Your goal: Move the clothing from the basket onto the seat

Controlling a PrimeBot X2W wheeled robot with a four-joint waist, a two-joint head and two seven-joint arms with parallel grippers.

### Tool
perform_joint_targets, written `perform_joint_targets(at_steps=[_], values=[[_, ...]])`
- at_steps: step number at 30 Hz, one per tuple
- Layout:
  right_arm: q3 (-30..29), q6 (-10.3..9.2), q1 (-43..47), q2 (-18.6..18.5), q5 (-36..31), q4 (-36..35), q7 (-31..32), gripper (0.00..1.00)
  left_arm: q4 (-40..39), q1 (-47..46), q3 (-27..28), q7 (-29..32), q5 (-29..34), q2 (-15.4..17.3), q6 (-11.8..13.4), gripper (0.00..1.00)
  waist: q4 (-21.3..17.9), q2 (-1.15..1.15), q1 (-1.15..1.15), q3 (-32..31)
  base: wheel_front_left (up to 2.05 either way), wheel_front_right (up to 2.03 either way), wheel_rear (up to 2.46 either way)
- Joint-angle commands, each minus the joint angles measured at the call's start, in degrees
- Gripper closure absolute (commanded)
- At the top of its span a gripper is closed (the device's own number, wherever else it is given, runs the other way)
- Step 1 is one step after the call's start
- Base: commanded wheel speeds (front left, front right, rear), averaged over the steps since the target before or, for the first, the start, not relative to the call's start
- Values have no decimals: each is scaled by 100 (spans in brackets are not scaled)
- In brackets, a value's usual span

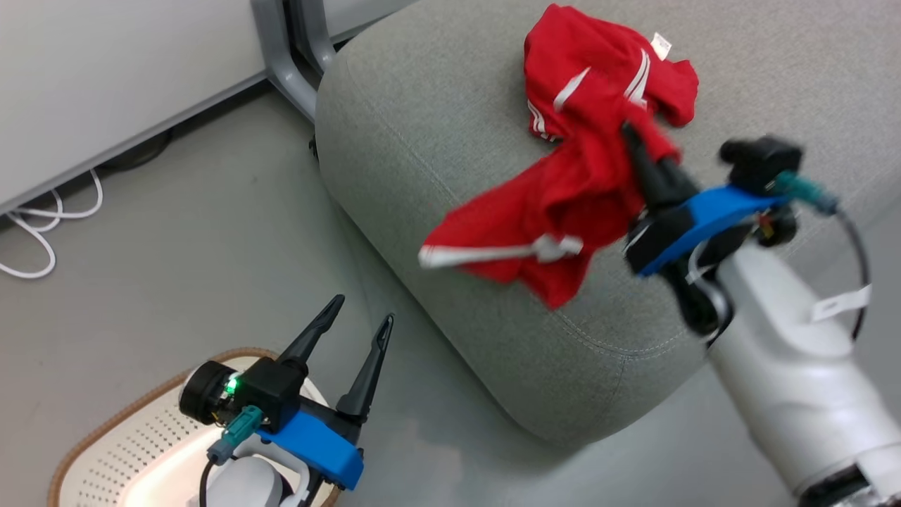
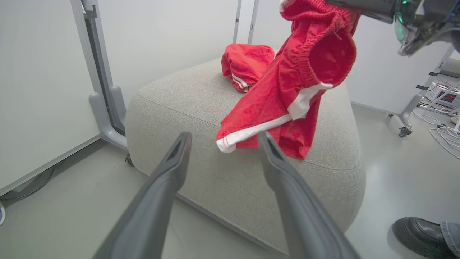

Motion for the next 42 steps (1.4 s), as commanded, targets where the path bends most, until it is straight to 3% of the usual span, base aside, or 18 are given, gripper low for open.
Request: perform_joint_targets(at_steps=[1, 13, 22, 30, 42], values=[[-94, 1, -196, -70, -13, -67, -20, 100, -46, -141, 17, -27, 33, 67, -4, 0, 49, 0, 0, 152, 0, 0, 0], [-969, 1, -1627, -1080, 86, -524, 356, 100, -729, -559, 77, -27, 299, 770, -4, 0, 228, 0, 0, 1544, 0, 0, 0], [-2163, 1, -2381, -1788, 96, -874, 519, 100, -1515, -948, 188, 181, 535, 1186, 49, 0, 397, 0, 0, 2608, 0, 0, 0], [-2807, 0, -2350, -1889, -391, -431, 424, 100, -2101, -1176, 262, 275, 668, 1334, 162, 0, 580, 0, 0, 3292, 0, 0, 0], [-3193, 1, -2163, -1380, -910, 497, 93, 100, -2238, -1138, 230, 191, 703, 1436, 215, 0, 706, 0, 0, 3503, 0, 0, 0]])
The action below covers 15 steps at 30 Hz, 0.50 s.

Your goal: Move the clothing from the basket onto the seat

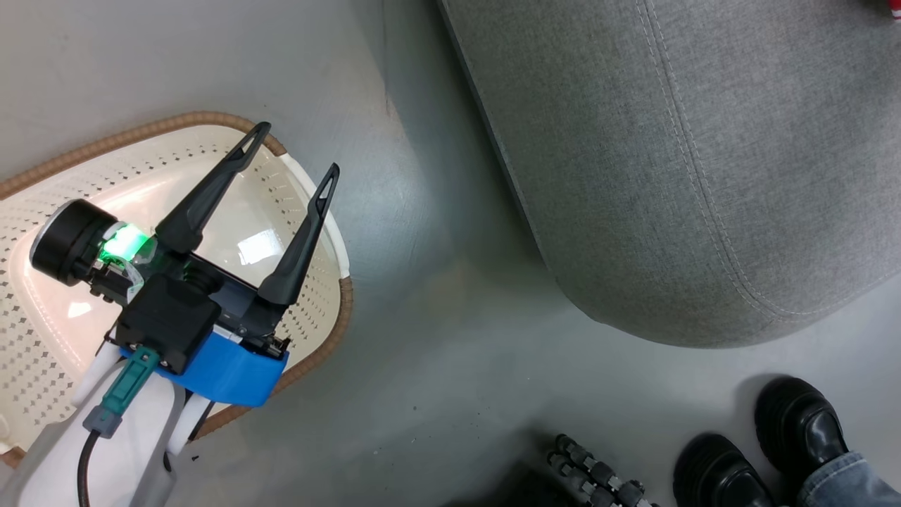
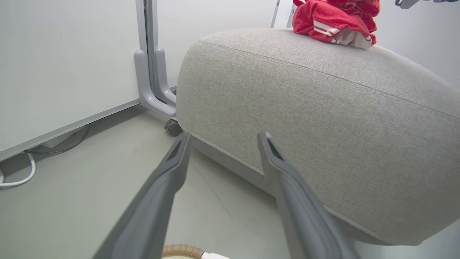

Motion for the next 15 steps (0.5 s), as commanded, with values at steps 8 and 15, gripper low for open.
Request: perform_joint_targets(at_steps=[8, 15], values=[[93, 1, 118, -29, -179, 155, -94, 78, 78, -55, -89, -63, -48, -45, 20, 0, 101, 0, -1, -158, 0, 0, 0], [219, 1, 234, -34, -212, 234, -106, 0, 212, -118, -164, -114, -74, -129, 13, 0, 191, 0, -1, -285, 0, 0, 0]])
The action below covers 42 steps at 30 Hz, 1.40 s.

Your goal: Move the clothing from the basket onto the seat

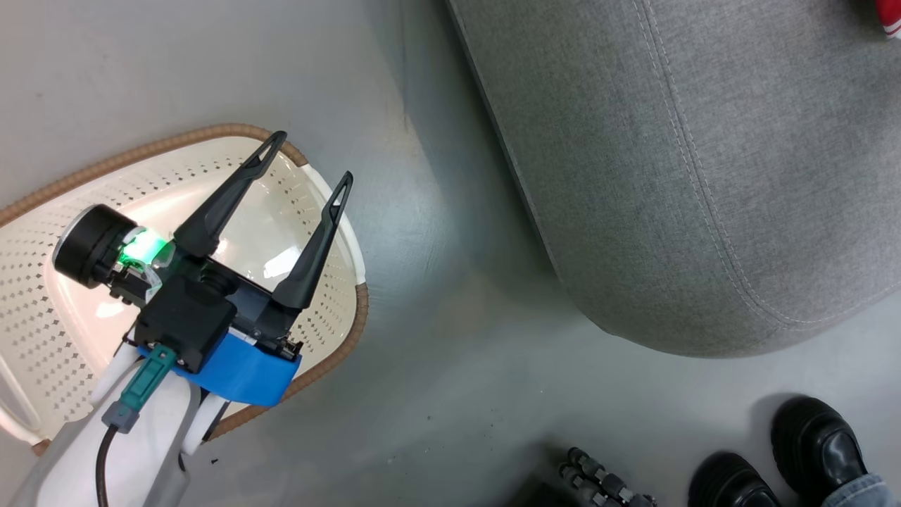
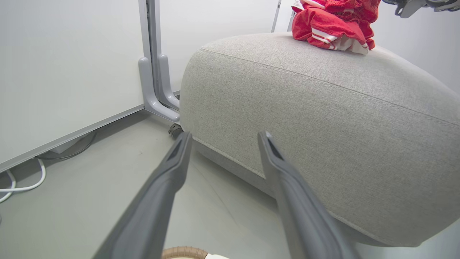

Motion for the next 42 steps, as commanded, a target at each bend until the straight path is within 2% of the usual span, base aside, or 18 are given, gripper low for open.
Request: perform_joint_targets(at_steps=[1, 10, 19, 25, 33, 42], values=[[15, 1, 85, -9, -53, 37, -36, 0, 43, -98, -19, -40, -35, -38, 10, 0, 36, 0, 0, -58, 0, 0, 0], [135, 1, 423, -67, -131, 9, -50, 0, 420, -155, -110, -133, -138, -365, -29, 0, 306, 0, 0, -534, 0, 0, 0], [85, 1, 1422, -227, -55, -395, -56, 0, 995, 52, -40, -162, -352, -1073, -137, 0, 872, 0, 0, -1602, 0, 0, 0], [0, 1, 2296, -94, -81, -796, -62, 0, 1345, 493, 193, -163, -410, -1457, -177, 0, 1153, 0, 0, -2429, 0, 0, 0], [-285, 1, 3511, 326, -527, -1536, -43, 0, 1567, 1210, 753, -164, -429, -1859, -208, 0, 1468, 0, 0, -3285, 0, 0, 0], [-549, 1, 4685, 1286, -1365, -2715, 268, 0, 1691, 1863, 1518, -165, -318, -2125, -192, 0, 1803, 0, 0, -3871, 0, 0, 0]])
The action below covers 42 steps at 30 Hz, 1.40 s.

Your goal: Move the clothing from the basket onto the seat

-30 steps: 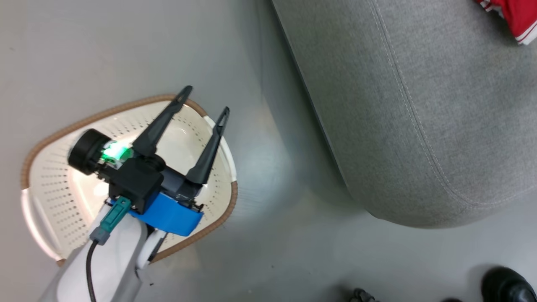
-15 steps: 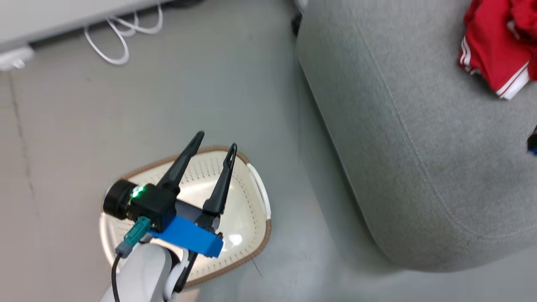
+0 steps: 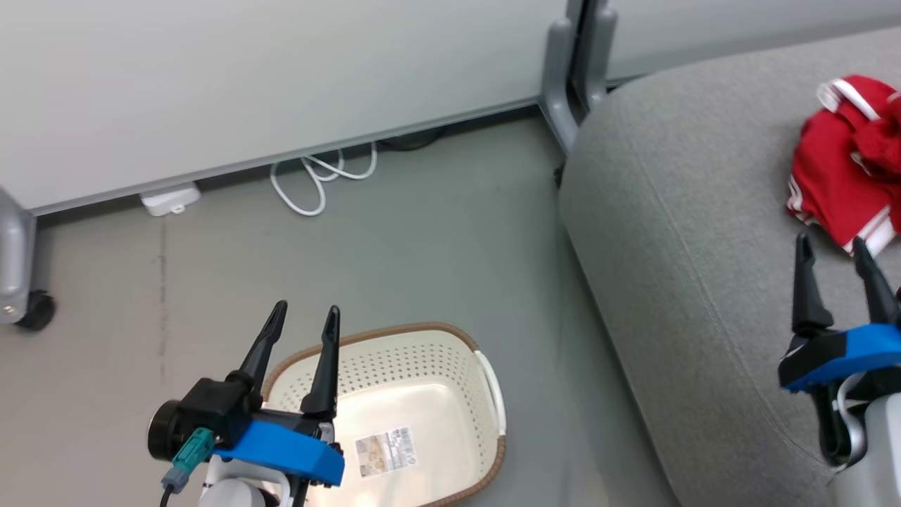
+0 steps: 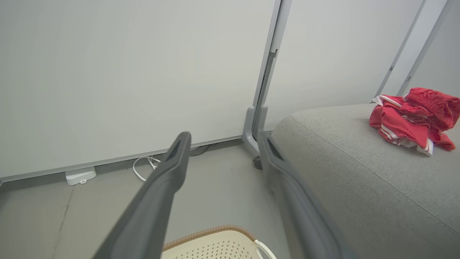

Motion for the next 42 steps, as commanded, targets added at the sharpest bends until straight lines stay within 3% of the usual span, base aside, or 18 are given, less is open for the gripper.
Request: perform_joint_targets(at_steps=[1, 8, 15, 27, 42], values=[[-23, 1, 154, 96, -59, -140, 34, 0, 15, 65, 66, -26, 20, -15, -4, 0, 200, 0, 2, -172, 0, 0, 0], [126, 1, 798, 516, -376, -815, 255, 0, 128, 245, 376, -26, 15, -65, -5, 0, 553, 0, 2, -420, 0, 0, 0], [424, 1, 1290, 657, -360, -1109, 375, 0, 340, 293, 639, -27, 62, -110, -6, 0, 856, 0, 2, -681, 0, 0, 0], [846, 1, 1594, 697, -150, -1043, 335, 0, 888, 221, 816, -27, 108, -70, -5, 0, 1156, 0, 2, -987, 0, 0, 0], [1106, 1, 1633, 698, 35, -986, 306, 0, 1158, 145, 792, -27, 113, -57, -5, 0, 1169, 0, 2, -995, 0, 0, 0]])
